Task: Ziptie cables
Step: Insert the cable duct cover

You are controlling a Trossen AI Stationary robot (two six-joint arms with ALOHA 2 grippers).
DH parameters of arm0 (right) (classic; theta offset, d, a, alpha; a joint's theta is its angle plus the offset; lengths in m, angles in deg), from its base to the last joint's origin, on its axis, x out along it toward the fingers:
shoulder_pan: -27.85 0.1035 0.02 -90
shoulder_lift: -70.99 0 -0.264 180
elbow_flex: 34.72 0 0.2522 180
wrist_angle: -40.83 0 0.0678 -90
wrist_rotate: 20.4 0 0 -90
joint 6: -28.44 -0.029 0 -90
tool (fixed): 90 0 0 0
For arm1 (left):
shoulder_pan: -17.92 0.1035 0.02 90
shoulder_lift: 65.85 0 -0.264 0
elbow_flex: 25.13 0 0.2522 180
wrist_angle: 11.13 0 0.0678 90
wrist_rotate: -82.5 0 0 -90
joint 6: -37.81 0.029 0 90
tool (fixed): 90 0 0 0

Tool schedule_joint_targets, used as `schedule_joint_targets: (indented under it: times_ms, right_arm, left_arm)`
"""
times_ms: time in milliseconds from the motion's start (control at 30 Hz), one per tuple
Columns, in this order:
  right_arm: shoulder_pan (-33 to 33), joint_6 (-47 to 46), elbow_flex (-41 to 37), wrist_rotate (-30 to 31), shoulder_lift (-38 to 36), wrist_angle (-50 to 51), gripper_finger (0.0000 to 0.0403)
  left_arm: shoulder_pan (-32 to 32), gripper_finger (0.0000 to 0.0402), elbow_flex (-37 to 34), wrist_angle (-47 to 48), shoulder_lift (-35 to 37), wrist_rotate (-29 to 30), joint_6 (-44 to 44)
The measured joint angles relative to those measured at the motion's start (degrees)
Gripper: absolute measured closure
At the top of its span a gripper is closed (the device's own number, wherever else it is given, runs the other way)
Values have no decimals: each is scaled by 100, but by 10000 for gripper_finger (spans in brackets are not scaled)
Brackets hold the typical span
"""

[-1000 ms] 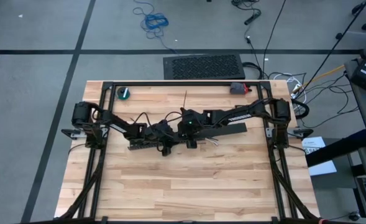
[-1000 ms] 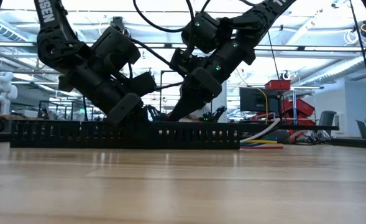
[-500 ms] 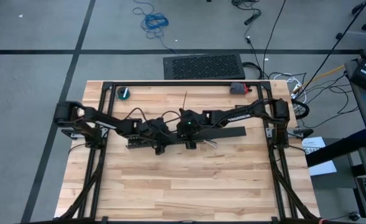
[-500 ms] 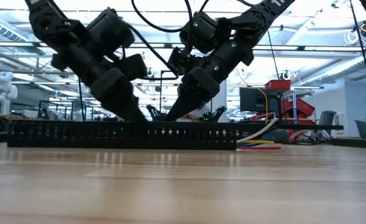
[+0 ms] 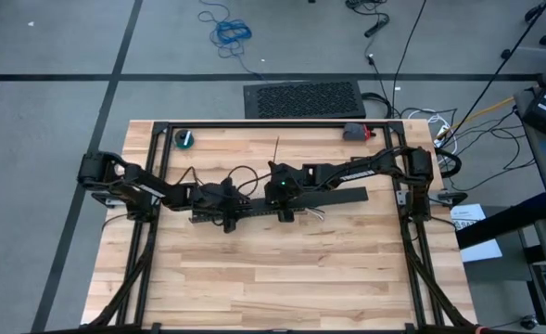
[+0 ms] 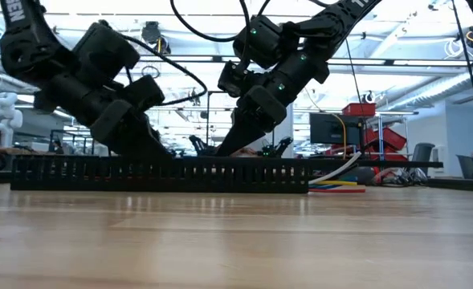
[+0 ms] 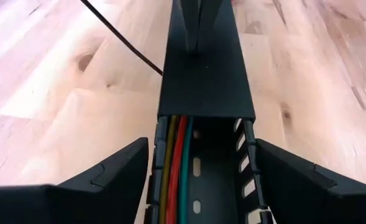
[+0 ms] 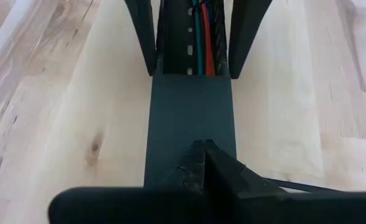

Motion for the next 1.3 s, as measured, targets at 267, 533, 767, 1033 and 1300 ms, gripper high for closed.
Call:
schedule_joint_targets:
  times_ms: [267,533,767,1033,1300]
  right_arm:
    - [-2,-105,-2,2,0,-4,403]
    - [-4,-152,-7,21,-4,23,403]
    - [9,-236,-15,30,-33,-51,403]
    - [103,-423,-39,-142,46,-880,403]
    - [116,-430,-31,-275,44,-809,403]
  left_arm:
    - [-15,123,-53,-739,-657,24,-94]
    - [-15,161,-50,-1171,-1020,61,-84]
    - [-15,185,-47,-1102,-1021,7,-106]
    - [-34,183,41,-1032,-1032,0,-109]
    - [-149,165,197,-1019,-1043,-394,-161]
